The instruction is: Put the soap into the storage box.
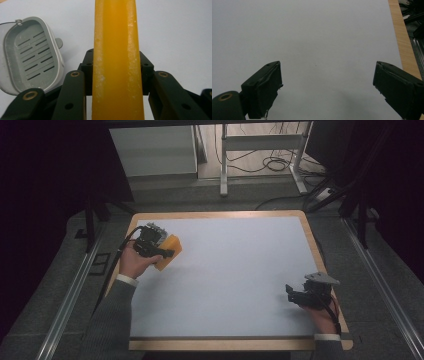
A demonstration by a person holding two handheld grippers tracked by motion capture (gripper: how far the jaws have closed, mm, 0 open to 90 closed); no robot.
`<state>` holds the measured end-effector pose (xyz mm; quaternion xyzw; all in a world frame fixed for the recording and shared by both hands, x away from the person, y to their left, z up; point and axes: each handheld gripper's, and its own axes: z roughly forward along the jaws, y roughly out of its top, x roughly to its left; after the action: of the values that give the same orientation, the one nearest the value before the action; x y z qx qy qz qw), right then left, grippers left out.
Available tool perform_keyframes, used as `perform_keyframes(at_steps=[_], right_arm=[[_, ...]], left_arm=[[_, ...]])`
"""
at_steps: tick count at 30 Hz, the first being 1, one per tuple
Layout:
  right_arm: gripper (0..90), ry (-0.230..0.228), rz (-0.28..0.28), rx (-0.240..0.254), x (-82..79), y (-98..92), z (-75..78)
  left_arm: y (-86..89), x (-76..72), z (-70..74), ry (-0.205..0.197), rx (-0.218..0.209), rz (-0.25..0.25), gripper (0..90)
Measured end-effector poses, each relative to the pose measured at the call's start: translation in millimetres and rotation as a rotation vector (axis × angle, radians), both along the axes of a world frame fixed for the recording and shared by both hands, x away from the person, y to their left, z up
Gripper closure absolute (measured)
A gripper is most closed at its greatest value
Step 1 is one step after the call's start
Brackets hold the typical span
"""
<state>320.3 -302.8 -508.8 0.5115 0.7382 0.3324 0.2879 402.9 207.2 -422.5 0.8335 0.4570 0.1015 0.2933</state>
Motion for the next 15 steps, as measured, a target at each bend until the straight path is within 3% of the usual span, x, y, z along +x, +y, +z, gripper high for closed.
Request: perform_keyframes(at_steps=[4,15], right_arm=[[8.4,0.001,0.001,-0.001,0.0,0.3,-0.2],[8.4,0.002,0.000,-0.002,0.3,-0.2,-0.9]], left_arm=[[1.9,2.5,1.3,0.002,-0.019,0.010,61.0],[11.7,18.5,1.5,0.025,-0.009,0.051,61.0]])
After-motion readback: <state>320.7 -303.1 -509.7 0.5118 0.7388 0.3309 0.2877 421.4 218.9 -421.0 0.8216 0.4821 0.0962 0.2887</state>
